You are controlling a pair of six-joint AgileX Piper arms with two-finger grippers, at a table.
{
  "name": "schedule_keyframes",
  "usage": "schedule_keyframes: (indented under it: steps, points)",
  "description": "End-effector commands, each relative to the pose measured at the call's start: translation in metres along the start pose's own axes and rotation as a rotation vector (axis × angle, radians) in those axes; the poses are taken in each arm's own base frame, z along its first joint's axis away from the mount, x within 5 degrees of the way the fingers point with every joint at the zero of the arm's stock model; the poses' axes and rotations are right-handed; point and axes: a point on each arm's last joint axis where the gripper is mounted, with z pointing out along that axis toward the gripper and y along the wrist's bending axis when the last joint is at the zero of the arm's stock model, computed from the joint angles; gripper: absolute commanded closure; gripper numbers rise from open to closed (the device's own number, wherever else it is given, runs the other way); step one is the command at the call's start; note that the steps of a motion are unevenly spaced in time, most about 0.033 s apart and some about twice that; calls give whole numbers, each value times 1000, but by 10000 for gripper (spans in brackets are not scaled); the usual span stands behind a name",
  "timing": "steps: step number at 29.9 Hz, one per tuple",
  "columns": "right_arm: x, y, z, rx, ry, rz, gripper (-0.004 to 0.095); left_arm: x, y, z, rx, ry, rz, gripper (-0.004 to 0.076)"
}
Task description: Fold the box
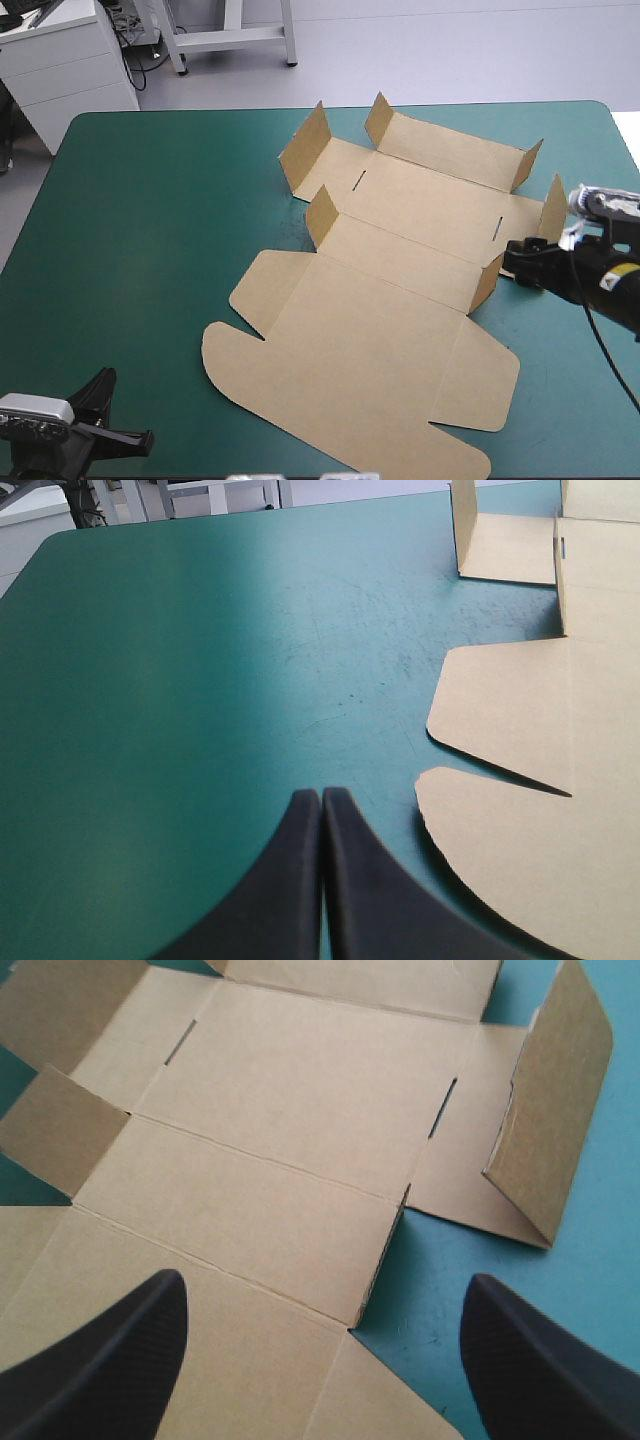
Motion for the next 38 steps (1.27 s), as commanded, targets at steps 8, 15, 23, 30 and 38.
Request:
schedule_keyframes:
  steps: [8, 15, 23, 30, 38]
  points:
    - [-16, -9, 106, 90, 337, 75, 207, -11, -1, -6, -2, -102, -11, 756]
    - [-3, -18, 161, 137, 510, 120, 207, -11, -1, -6, -2, -102, -11, 756]
    - [9, -21, 195, 134, 594, 195, 223, -11, -1, -6, -2, -102, -11, 756]
    - [4, -21, 196, 145, 582, 191, 716, -11, -1, -6, -2, -102, -11, 756]
    - [-8, -17, 190, 131, 580, 176, 930, -11, -1, -6, -2, -102, -11, 756]
